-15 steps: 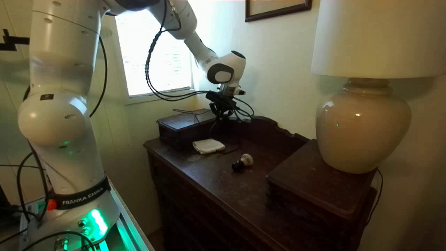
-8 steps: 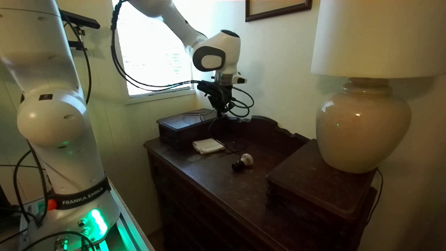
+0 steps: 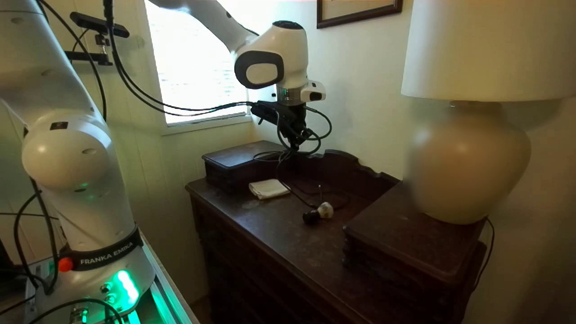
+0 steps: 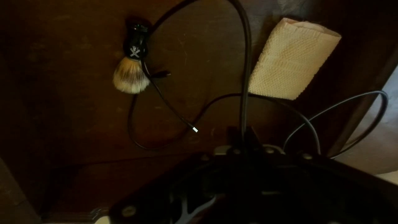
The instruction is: Move the black cable to the right.
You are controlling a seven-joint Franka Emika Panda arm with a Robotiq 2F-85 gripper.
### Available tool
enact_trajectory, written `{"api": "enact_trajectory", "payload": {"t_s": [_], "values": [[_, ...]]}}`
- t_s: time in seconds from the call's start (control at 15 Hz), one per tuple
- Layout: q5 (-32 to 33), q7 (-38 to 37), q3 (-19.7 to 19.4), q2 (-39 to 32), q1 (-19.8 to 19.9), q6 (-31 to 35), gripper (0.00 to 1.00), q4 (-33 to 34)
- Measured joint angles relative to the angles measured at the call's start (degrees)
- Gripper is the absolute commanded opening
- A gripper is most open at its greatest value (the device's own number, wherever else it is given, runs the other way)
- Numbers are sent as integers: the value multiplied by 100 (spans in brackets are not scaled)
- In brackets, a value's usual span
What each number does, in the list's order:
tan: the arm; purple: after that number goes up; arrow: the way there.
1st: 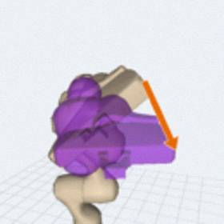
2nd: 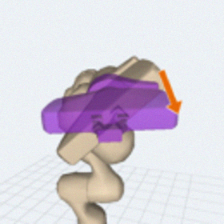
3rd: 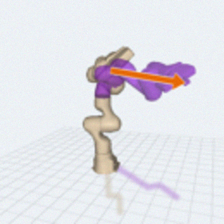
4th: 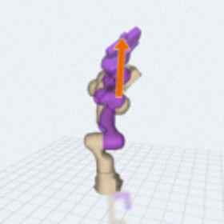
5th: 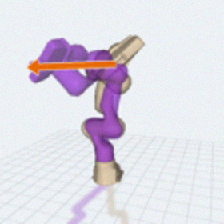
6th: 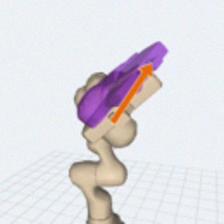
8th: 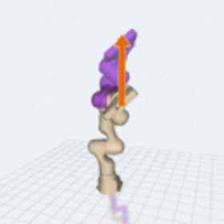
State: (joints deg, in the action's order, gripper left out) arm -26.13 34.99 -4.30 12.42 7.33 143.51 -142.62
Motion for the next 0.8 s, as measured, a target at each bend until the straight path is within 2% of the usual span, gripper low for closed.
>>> {"api": "enact_trajectory", "payload": {"t_s": [0.2, 0.47, 0.6, 0.8], "values": [[137, -190, -53, -68, -63, 226, 1, 4], [893, -1214, -199, -438, -23, 1502, 1, 51], [1346, -1806, -296, -661, 94, 2040, 1, 85], [2498, -3063, -340, -1068, 532, 2641, 1, 121]]}}
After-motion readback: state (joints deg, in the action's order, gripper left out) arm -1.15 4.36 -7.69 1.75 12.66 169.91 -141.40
